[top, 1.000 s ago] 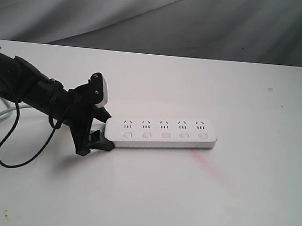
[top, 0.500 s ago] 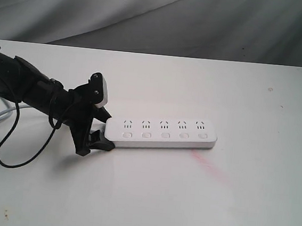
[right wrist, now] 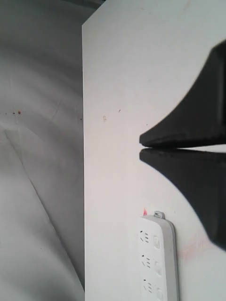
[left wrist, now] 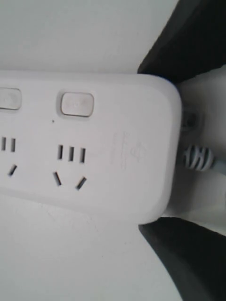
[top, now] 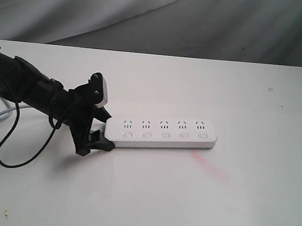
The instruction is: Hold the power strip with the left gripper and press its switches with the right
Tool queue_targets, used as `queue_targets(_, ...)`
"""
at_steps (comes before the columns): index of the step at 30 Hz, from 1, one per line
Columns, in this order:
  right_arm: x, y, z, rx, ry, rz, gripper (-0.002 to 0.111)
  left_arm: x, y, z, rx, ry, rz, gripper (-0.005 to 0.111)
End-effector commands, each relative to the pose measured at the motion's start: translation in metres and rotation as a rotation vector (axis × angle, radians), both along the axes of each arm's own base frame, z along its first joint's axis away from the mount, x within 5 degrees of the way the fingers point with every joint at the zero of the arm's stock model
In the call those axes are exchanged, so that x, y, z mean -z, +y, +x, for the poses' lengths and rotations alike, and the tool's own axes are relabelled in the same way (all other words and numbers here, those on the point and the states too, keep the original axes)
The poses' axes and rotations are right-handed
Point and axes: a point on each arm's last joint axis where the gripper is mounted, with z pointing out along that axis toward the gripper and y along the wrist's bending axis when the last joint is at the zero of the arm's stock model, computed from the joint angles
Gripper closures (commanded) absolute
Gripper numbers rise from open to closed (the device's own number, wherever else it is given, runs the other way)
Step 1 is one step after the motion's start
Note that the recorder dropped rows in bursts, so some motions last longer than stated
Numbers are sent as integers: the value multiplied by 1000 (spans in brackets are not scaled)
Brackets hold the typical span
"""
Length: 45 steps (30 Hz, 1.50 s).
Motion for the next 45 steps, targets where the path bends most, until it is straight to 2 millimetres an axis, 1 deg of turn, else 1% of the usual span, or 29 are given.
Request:
queue_targets(1, -1, -1, 0, 10, -17, 9, 108, 0, -2, 0, 7, -5, 5, 47)
queue_targets(29, -1, -1, 0, 10, -17, 9, 108, 0, -2, 0, 7, -5, 5, 47)
queue_targets(31, -1, -1, 0, 10, -17, 9, 108, 0, -2, 0, 7, -5, 5, 40)
queue_targets(32, -1, -1, 0, 10, -17, 9, 108, 0, -2, 0, 7, -5, 5, 35)
queue_targets(35, -1, -1, 0, 10, -17, 9, 108, 0, -2, 0, 7, -5, 5, 11)
queue_targets(37, -1, -1, 0, 10, -17, 9, 108, 0, -2, 0, 7, -5, 5, 2)
queue_targets(41, -1, -1, 0, 10, -17, 9, 108, -9, -3, 0, -75, 46, -36, 2)
queue_targets(45, -1, -1, 0, 10, -17, 9, 108, -32, -6, -2, -125, 72, -97, 2)
